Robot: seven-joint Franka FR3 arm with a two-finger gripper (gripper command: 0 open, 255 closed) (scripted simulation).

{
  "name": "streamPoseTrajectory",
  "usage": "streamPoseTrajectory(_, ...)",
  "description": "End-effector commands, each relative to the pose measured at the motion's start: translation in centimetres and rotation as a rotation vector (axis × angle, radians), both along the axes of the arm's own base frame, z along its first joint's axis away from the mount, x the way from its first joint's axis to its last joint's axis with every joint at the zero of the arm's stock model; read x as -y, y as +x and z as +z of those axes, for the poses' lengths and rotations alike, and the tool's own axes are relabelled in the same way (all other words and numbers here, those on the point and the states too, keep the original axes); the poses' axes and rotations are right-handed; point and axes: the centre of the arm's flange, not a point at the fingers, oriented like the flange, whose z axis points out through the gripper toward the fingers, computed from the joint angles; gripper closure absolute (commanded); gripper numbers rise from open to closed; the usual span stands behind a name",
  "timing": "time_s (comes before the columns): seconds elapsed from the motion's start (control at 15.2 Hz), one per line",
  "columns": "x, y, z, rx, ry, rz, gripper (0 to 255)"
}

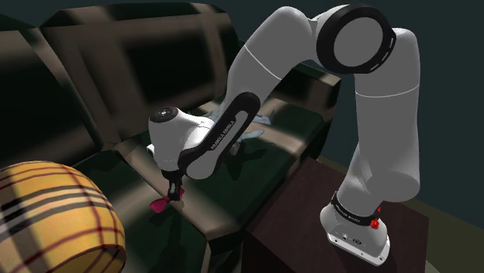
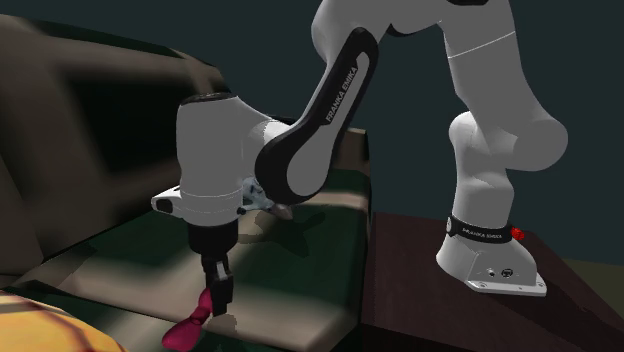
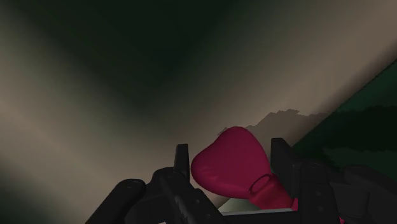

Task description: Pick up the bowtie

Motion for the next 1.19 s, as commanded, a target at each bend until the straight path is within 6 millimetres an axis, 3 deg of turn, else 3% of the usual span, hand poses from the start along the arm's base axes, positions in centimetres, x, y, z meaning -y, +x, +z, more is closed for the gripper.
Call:
streamPoseTrajectory(0.0,-0.1,-0.1,-0.1,-0.002,0.0,0.001,255)
streamPoseTrajectory(1.12,-0.1,0.0,7.9,-0.002,0.0,0.001,255)
